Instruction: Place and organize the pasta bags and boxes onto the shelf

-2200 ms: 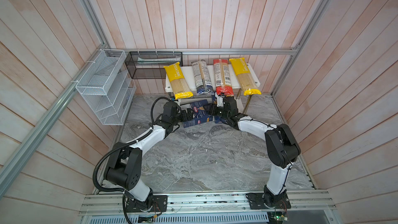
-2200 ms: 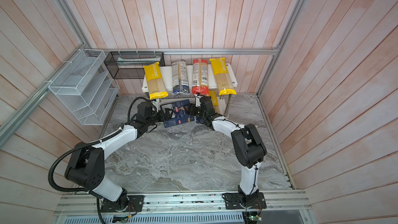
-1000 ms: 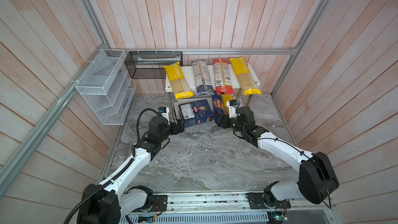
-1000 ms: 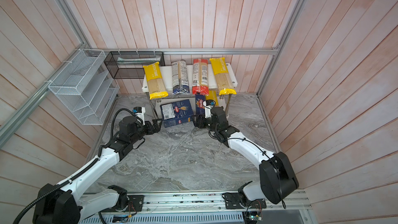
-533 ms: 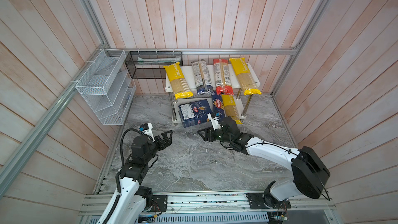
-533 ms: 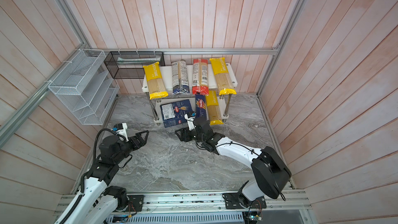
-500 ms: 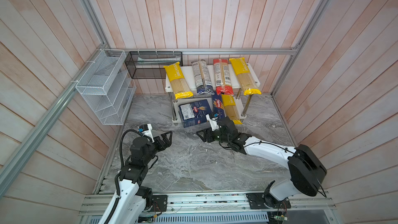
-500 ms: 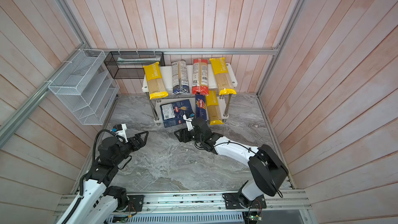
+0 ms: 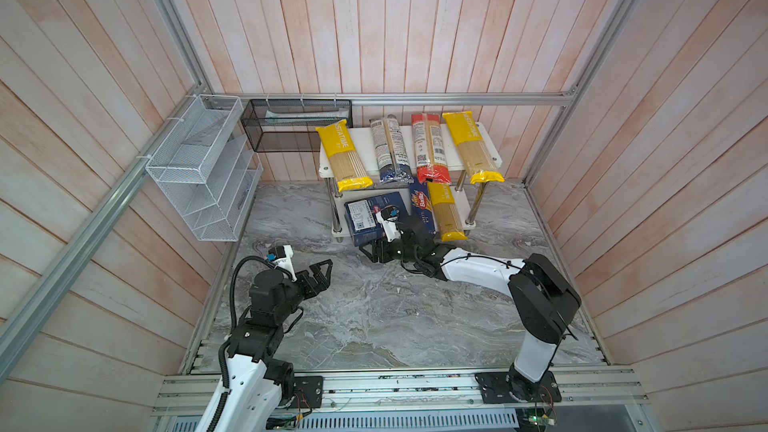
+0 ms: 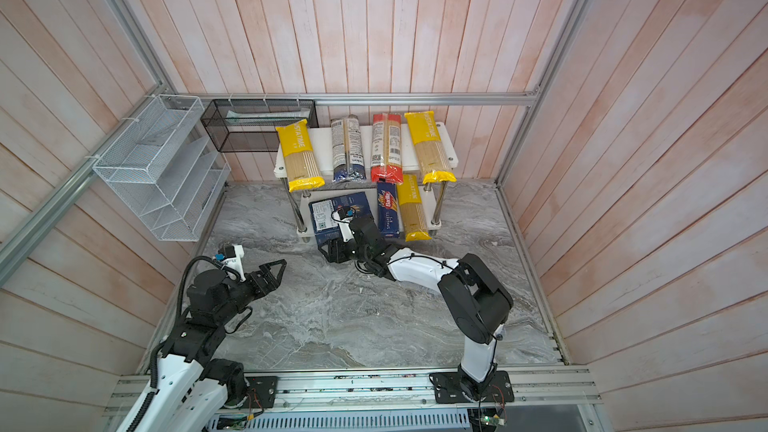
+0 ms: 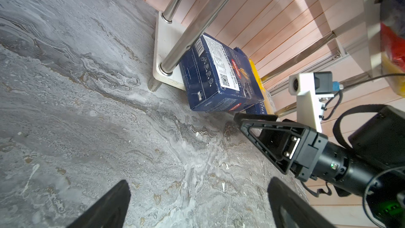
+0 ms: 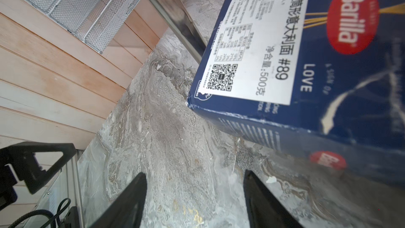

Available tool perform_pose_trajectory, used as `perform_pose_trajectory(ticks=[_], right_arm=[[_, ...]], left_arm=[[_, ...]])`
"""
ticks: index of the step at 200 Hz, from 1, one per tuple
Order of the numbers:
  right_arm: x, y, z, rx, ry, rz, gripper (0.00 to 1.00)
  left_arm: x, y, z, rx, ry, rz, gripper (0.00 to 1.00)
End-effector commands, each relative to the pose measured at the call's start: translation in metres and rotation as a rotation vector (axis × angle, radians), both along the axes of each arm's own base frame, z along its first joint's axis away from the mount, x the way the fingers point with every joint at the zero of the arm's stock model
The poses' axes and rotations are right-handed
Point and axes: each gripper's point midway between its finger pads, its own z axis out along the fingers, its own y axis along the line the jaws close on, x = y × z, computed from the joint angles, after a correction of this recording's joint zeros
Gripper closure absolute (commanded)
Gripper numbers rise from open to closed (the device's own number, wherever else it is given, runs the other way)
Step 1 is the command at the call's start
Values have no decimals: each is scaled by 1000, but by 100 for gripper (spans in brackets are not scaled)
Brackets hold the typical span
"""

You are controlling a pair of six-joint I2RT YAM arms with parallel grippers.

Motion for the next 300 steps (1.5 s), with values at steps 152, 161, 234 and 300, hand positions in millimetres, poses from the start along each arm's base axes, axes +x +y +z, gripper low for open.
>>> perform_pose_trajectory(ticks=[152, 161, 234, 300], right_arm=[[54, 35, -8, 11, -30, 17, 31], [56, 32, -8, 9, -32, 12, 31], [60, 19, 7, -27, -85, 17, 29], [10, -92, 20, -145, -149, -198, 27]], left_arm=[[2, 11, -15, 82, 17, 31, 0], [2, 12, -13, 86, 9, 37, 0], [16, 25, -4, 179, -28, 89, 0], [37, 54, 21, 289, -184, 243, 0]])
